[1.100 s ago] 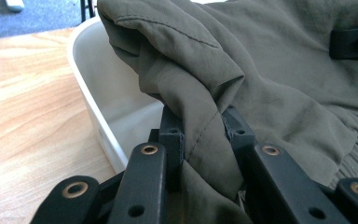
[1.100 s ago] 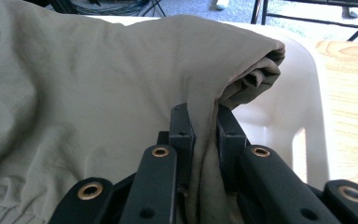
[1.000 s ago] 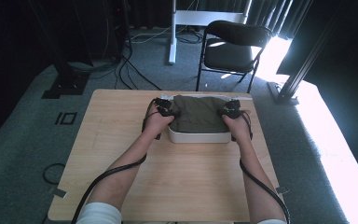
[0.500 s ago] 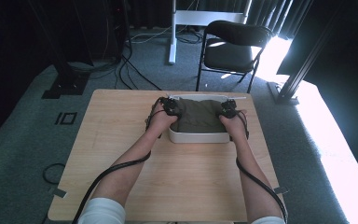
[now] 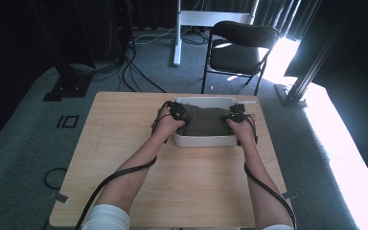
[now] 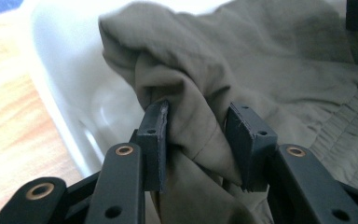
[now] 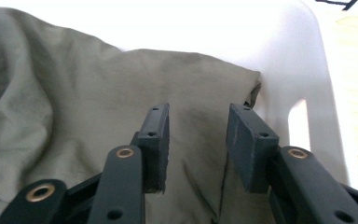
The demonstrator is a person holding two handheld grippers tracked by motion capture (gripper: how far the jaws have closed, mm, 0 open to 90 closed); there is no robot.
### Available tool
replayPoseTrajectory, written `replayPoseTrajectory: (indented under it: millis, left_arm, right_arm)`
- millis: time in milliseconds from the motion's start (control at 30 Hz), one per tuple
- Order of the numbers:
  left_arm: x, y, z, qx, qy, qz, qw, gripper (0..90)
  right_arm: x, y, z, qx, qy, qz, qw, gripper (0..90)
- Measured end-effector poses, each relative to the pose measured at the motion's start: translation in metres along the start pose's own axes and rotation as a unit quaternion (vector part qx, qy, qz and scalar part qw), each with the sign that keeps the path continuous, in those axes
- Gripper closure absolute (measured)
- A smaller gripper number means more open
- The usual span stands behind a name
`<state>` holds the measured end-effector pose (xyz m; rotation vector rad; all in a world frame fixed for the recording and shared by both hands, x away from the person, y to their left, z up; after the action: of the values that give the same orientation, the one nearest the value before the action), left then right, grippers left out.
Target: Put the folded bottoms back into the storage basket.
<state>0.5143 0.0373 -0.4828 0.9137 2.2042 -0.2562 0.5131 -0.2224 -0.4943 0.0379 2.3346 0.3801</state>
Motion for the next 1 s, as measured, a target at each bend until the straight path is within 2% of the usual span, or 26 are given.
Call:
replayPoseTrajectory:
  millis: [67, 133, 200, 300, 367, 533, 600, 633, 700, 767, 800, 833, 900, 933, 1000]
  left_arm:
    - [0.000, 0.004, -0.005, -0.015, -0.016, 0.002, 0.9998, 54.7]
    - [0.001, 0.007, -0.010, -0.011, -0.044, -0.016, 0.9989, 48.1]
    - [0.002, 0.009, -0.012, -0.009, -0.067, -0.010, 0.9976, 40.4]
    - [0.004, 0.012, -0.016, -0.017, -0.087, -0.007, 0.9960, 31.5]
    - [0.004, 0.013, -0.018, -0.020, -0.098, -0.012, 0.9949, 27.5]
    - [0.008, 0.013, -0.025, -0.020, -0.100, -0.004, 0.9948, 26.2]
    - [0.010, 0.011, -0.028, -0.015, -0.108, -0.003, 0.9940, 18.4]
    - [0.011, 0.010, -0.029, -0.014, -0.108, -0.001, 0.9940, 17.4]
    - [0.013, 0.009, -0.032, -0.006, -0.112, 0.001, 0.9936, 17.4]
    - [0.018, 0.006, -0.036, 0.002, -0.114, 0.001, 0.9934, 17.4]
    - [0.018, 0.006, -0.036, 0.002, -0.114, 0.001, 0.9934, 17.4]
    - [0.020, 0.006, -0.038, 0.007, -0.113, 0.001, 0.9936, 17.4]
    - [0.022, 0.005, -0.041, 0.011, -0.115, -0.003, 0.9933, 17.4]
    - [0.022, 0.005, -0.041, 0.011, -0.115, -0.003, 0.9933, 17.4]
    - [0.028, 0.006, -0.050, 0.011, -0.119, -0.011, 0.9927, 17.4]
  right_arm:
    - [-0.001, -0.001, -0.003, -0.011, -0.012, 0.010, 0.9998, 52.4]
    - [-0.002, -0.001, -0.007, -0.019, -0.021, 0.017, 0.9995, 47.8]
    - [-0.004, 0.000, -0.010, -0.028, -0.030, 0.014, 0.9991, 41.9]
    - [-0.006, 0.002, -0.015, -0.042, -0.043, 0.002, 0.9982, 34.9]
    - [-0.007, 0.004, -0.019, -0.051, -0.048, -0.006, 0.9975, 30.3]
    - [-0.005, 0.009, -0.026, -0.065, -0.048, -0.041, 0.9959, 25.5]
    - [-0.004, 0.011, -0.029, -0.067, -0.051, -0.051, 0.9951, 24.6]
    - [-0.004, 0.011, -0.031, -0.066, -0.056, -0.059, 0.9945, 22.1]
    - [-0.002, 0.013, -0.033, -0.064, -0.045, -0.064, 0.9949, 19.1]
    - [0.000, 0.013, -0.035, -0.058, -0.039, -0.047, 0.9964, 13.4]
    - [0.000, 0.013, -0.035, -0.058, -0.039, -0.047, 0.9964, 13.4]
    - [0.002, 0.013, -0.038, -0.058, -0.051, -0.051, 0.9957, 14.3]
    - [0.003, 0.013, -0.039, -0.058, -0.052, -0.046, 0.9959, 14.3]
    - [0.004, 0.012, -0.041, -0.061, -0.054, -0.035, 0.9961, 14.3]
    - [0.006, 0.012, -0.045, -0.065, -0.056, -0.035, 0.9957, 14.3]
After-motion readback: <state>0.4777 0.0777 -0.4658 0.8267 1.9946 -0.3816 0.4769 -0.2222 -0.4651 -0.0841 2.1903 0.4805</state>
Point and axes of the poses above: each handheld gripper's, and its own axes: z roughly forward along the jaws, x roughly out of its underside, y roughly to its left, the point moved 1 cm from there along z, roughly forward along the jaws, and after that the axes turned 13 degrees about z, right-handed, at the moved point
